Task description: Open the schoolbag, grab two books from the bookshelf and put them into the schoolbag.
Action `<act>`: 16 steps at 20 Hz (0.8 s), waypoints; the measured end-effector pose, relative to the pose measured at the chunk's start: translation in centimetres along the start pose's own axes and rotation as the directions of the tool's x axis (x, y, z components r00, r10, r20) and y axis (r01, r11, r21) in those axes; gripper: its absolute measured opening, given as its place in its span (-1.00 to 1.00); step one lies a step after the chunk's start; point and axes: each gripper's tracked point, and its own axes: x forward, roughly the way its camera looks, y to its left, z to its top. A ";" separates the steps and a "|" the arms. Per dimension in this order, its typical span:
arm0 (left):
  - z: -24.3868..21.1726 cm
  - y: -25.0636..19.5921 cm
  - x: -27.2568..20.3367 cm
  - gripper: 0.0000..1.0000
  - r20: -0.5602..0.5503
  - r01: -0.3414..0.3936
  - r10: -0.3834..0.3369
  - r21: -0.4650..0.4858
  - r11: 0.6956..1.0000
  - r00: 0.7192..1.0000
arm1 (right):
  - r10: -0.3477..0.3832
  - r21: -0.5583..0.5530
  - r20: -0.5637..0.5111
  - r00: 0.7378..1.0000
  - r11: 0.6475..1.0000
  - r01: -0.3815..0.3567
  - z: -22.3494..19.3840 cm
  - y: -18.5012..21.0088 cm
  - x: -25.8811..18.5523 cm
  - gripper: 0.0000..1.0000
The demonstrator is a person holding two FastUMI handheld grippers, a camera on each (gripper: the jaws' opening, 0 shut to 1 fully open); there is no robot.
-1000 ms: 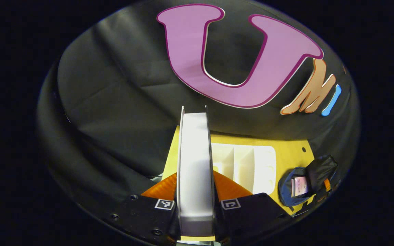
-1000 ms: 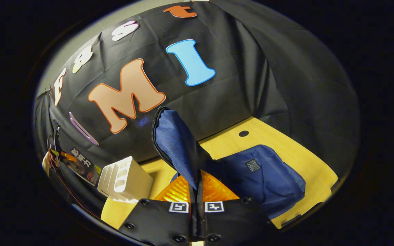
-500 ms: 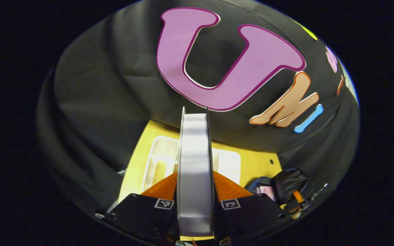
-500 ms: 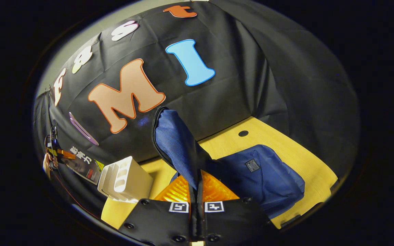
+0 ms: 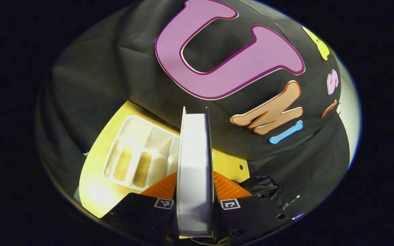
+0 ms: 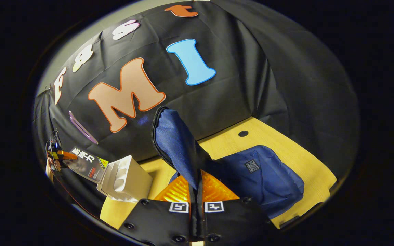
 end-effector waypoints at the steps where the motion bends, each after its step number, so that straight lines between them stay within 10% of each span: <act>1: -0.6 -0.5 0.2 -0.31 -0.013 0.027 -0.027 -0.022 0.999 1.000 | 0.000 0.000 -0.001 1.000 1.000 0.000 0.0 0.0 0.0 -0.92; 16: -12.4 -4.1 5.3 -0.31 -0.151 0.184 -0.210 -0.166 0.969 0.966 | 0.009 0.001 -0.001 1.000 1.000 -0.009 0.1 -0.1 -0.2 -0.94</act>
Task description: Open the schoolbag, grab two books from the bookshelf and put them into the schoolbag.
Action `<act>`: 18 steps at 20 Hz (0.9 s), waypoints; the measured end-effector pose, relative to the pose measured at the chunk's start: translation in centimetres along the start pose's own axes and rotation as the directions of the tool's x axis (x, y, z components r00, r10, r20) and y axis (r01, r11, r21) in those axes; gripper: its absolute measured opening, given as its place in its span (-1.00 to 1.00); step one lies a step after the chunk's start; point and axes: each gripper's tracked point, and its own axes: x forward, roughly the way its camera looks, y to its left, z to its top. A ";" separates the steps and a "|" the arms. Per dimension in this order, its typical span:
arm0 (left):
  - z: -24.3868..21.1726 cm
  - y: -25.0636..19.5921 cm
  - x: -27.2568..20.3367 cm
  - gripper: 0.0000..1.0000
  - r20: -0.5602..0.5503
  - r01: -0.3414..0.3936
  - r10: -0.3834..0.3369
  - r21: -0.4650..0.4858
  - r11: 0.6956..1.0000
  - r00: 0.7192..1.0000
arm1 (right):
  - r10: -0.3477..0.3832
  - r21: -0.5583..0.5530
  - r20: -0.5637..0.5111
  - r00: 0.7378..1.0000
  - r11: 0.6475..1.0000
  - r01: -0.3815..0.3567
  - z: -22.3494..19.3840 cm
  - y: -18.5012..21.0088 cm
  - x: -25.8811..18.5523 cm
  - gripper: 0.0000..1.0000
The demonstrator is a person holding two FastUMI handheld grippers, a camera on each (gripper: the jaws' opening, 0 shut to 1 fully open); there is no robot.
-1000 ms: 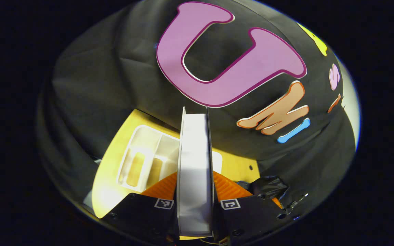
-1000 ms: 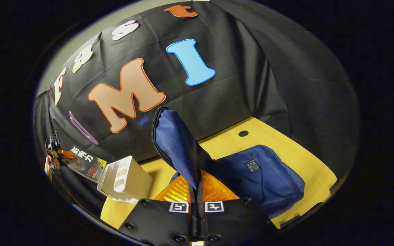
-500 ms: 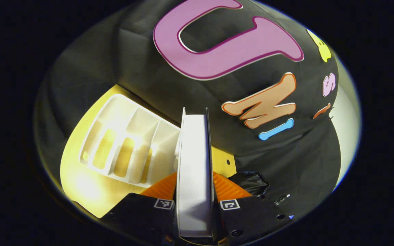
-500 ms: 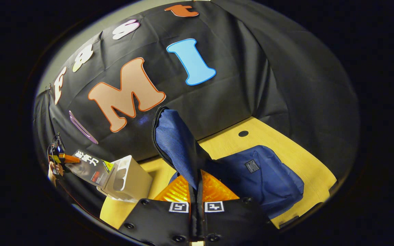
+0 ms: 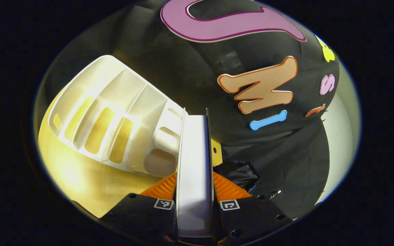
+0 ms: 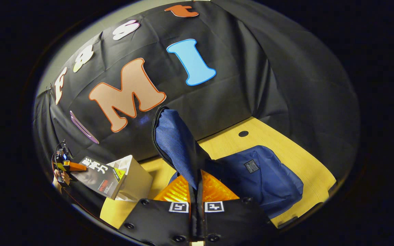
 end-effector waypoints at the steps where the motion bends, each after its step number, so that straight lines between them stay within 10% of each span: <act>1: -0.6 0.1 0.5 -0.31 -0.004 0.004 -0.004 -0.007 1.000 1.000 | 0.003 0.000 -0.001 1.000 1.000 -0.003 -0.1 0.1 0.0 -0.94; 18: -12.8 -4.2 17.2 -0.31 -0.111 0.110 -0.126 -0.143 0.984 0.986 | 0.026 0.020 0.010 1.000 0.999 -0.026 -0.3 -0.1 -0.4 -0.94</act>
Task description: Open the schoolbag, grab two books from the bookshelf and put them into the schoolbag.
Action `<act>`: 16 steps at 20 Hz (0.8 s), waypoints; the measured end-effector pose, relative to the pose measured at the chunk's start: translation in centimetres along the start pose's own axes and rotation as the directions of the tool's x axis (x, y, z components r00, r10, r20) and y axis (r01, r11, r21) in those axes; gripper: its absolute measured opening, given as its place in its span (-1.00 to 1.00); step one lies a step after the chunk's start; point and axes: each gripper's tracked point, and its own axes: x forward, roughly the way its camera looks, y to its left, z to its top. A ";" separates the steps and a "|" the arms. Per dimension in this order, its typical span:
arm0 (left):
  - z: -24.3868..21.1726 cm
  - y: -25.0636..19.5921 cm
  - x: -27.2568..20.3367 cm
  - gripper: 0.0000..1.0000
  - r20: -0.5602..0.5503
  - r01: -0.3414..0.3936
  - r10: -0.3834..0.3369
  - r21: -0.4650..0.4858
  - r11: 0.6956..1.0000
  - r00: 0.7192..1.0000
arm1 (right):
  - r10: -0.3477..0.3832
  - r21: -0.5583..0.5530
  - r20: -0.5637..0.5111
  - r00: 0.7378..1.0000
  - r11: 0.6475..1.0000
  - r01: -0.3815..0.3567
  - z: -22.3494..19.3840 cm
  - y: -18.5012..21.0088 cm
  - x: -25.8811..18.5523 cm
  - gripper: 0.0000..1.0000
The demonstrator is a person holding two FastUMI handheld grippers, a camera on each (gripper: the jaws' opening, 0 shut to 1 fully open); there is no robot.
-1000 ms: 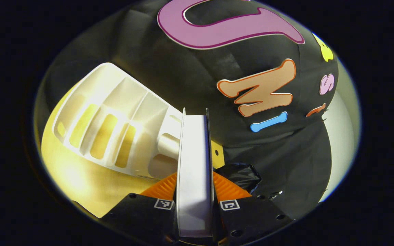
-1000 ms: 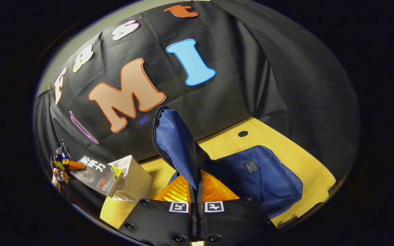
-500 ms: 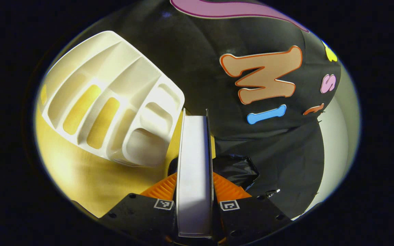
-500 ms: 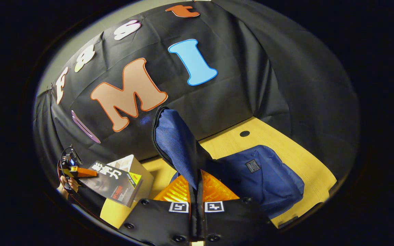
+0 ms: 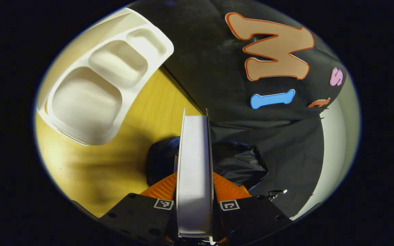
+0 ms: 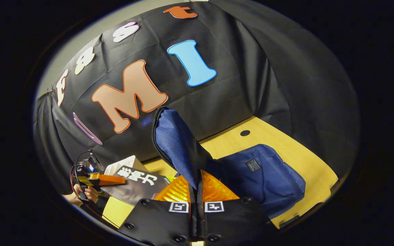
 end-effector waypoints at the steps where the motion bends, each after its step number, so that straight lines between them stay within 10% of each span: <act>1: -0.6 -0.1 1.0 -0.31 -0.009 0.003 -0.004 -0.019 1.000 1.000 | 0.004 0.001 0.000 1.000 1.000 -0.004 0.0 0.0 -0.1 -0.94; 16: -6.4 0.6 11.2 -0.29 -0.030 0.022 -0.028 -0.180 0.983 0.999 | 0.040 0.007 -0.005 0.999 0.999 -0.040 0.5 0.1 -0.3 -0.93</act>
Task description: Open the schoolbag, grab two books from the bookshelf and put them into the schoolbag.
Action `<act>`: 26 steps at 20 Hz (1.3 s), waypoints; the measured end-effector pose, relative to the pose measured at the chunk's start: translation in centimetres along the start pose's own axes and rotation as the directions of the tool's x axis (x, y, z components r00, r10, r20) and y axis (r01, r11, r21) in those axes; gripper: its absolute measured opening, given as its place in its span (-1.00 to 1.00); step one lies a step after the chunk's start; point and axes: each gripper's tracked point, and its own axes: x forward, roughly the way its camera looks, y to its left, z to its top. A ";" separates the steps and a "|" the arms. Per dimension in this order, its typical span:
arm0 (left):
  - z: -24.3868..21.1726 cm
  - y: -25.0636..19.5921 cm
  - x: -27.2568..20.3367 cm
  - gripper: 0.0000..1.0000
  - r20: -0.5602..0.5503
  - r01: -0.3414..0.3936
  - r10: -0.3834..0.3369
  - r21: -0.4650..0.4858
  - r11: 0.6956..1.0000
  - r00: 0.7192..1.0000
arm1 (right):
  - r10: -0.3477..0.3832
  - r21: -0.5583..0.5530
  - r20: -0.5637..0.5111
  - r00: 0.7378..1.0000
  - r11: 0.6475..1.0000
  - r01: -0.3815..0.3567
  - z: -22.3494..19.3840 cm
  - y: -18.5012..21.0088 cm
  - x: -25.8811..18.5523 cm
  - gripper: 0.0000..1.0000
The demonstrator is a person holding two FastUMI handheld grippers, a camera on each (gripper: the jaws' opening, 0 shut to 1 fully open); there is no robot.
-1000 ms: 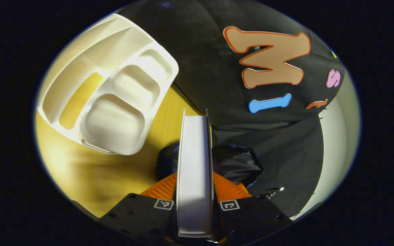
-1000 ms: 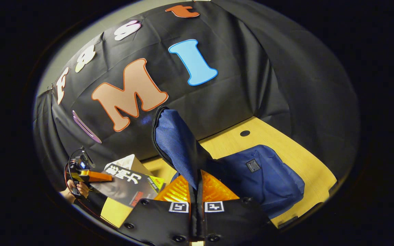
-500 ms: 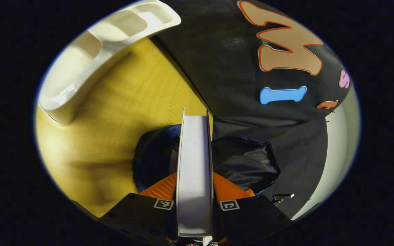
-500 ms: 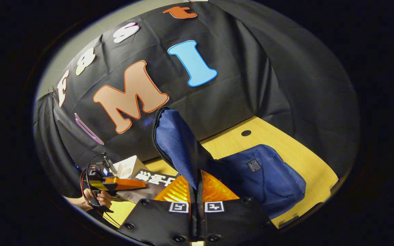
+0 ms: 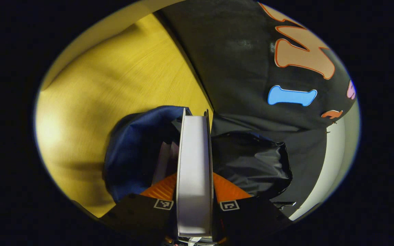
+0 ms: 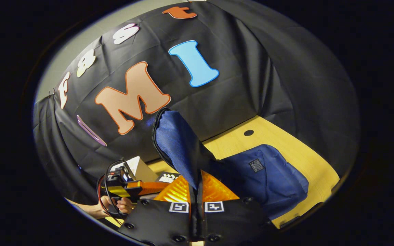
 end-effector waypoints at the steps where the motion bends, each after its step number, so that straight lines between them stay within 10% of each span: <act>1: -0.6 0.1 0.6 -0.29 -0.003 0.007 -0.007 -0.016 1.000 1.000 | 0.003 0.000 0.000 1.000 1.000 -0.003 0.1 0.1 -0.1 -0.94; 22: -7.1 1.1 8.3 -0.31 -0.080 0.061 -0.069 -0.106 0.992 0.994 | 0.006 -0.015 0.001 1.000 1.000 -0.006 0.7 0.6 0.3 -0.92; 26: -7.3 2.0 8.1 0.04 -0.095 -0.021 0.016 -0.049 0.999 0.995 | -0.003 -0.012 0.001 1.000 1.000 0.003 0.5 0.4 0.4 -0.94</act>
